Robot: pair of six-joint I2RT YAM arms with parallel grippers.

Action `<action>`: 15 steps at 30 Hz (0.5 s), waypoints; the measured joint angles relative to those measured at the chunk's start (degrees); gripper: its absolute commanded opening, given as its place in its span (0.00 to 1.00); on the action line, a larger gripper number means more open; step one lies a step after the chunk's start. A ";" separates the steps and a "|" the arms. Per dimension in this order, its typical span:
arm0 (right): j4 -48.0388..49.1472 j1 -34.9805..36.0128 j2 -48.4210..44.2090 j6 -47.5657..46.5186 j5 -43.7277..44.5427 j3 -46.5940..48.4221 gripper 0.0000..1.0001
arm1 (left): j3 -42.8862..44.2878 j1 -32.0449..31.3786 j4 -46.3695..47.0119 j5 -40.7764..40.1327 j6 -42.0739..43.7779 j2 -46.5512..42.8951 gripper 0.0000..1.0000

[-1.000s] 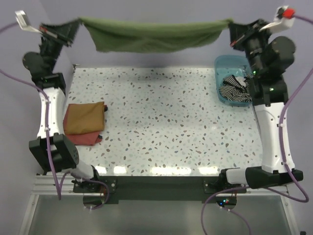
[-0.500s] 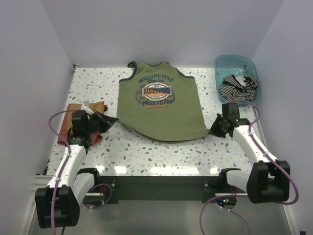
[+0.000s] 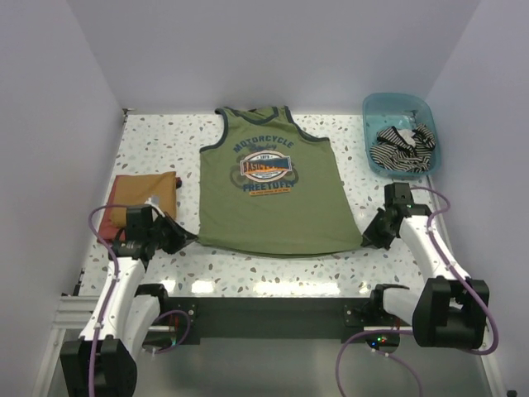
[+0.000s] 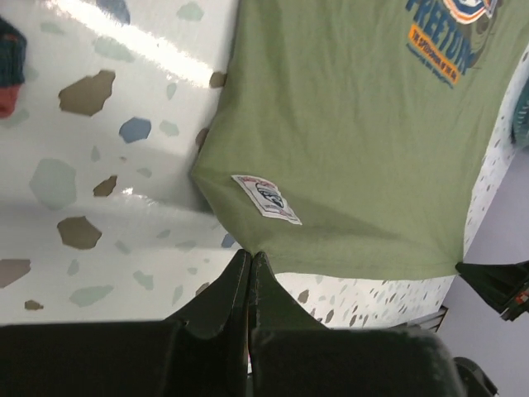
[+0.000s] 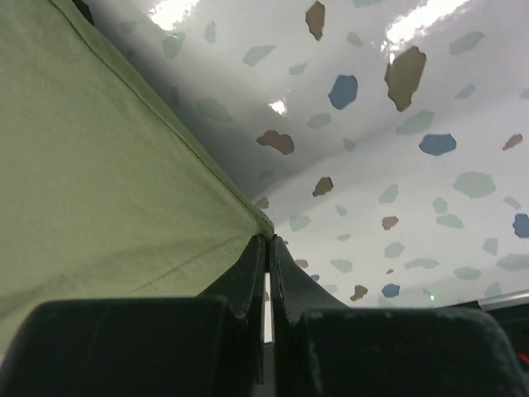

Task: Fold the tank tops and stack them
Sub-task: Flatten the tank top out

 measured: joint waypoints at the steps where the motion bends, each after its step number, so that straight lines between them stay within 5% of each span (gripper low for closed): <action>1: -0.83 -0.35 -0.09 0.02 0.00 0.33 0.00 | -0.46 -0.02 -0.96 0.04 0.31 -0.59 0.00; 5: -3.52 -1.97 0.24 -0.02 -0.07 1.53 0.00 | -2.62 -0.22 -3.32 0.50 1.14 -2.58 0.02; 7: -4.63 -2.64 1.14 -0.02 -0.17 2.03 0.03 | -3.63 -0.44 -4.33 1.01 1.40 -3.48 0.17; 9: -5.53 -3.21 2.38 0.02 -0.35 2.43 0.20 | -4.13 -0.61 -5.62 1.66 1.95 -4.24 0.29; 10: -5.86 -3.37 2.73 0.02 -0.33 2.58 0.38 | -4.15 -0.68 -5.99 1.81 2.10 -4.46 0.33; 13: -7.37 -3.50 2.86 -0.24 -0.02 3.32 0.61 | -4.11 -0.92 -6.99 2.01 3.17 -4.68 0.41; 15: -8.13 -3.50 2.86 -0.55 0.26 4.26 0.64 | -3.80 -1.03 -8.07 1.95 3.82 -4.63 0.43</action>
